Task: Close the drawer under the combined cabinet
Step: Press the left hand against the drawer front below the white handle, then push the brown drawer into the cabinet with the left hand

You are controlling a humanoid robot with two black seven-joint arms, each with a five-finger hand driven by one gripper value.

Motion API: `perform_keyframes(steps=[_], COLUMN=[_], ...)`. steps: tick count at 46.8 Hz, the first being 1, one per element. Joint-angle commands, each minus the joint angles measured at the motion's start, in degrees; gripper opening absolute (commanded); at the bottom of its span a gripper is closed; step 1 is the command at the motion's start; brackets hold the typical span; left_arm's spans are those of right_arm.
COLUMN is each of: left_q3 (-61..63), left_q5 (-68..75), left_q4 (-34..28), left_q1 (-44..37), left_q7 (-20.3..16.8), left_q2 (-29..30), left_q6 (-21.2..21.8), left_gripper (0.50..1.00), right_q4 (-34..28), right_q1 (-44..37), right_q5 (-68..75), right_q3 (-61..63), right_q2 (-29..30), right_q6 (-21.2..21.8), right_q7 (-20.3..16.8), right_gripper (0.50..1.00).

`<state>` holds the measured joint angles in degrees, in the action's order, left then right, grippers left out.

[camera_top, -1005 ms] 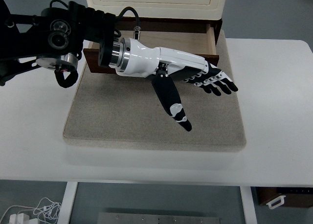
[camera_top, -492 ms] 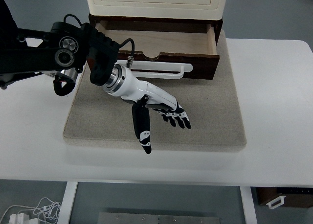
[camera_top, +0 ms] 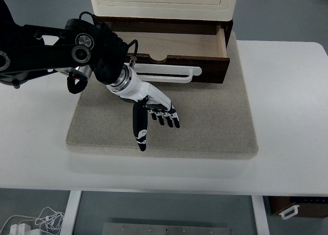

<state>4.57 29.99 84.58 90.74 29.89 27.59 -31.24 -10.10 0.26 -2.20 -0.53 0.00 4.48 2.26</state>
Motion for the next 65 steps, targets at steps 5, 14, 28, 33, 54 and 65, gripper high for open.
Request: perform_keyframes(steps=[5,14,28,33,54,65], left_q3=[0.00,0.00,-0.09,-0.18,-0.88,-0.97], left_q5=[1.13,2.27,2.53,2.62,2.89,2.97], left_q4=[-2.32,-4.60,-6.98,-8.12,-13.30,-15.68], left_q1=[-0.04,0.14,0.23,0.31,0.40,0.40], left_q7=[0.00,0.00,0.00,0.00,-0.44,-0.71], left_q2=[-0.08,-1.66,-3.42,-3.77,-5.09,-5.17], left_q6=[-0.05,-0.05,-0.05,-0.14,-0.14,-0.05], left_gripper=[0.999,0.999,0.996,0.999,0.996,0.996], right_q4=[0.00,0.00,0.00,0.00,0.00,0.00], right_q1=[0.00,0.00,0.00,0.00,0.00,0.00], right_q5=[0.00,0.00,0.00,0.00,0.00,0.00], right_q3=[0.00,0.00,0.00,0.00,0.00,0.00], right_q2=[0.00,0.00,0.00,0.00,0.00,0.00], right_q6=[0.00,0.00,0.00,0.09,0.00,0.00], right_q7=[0.02,0.02,0.02,0.02,0.02,0.02], right_gripper=[0.952,0.952,0.952,0.952,0.952,0.952])
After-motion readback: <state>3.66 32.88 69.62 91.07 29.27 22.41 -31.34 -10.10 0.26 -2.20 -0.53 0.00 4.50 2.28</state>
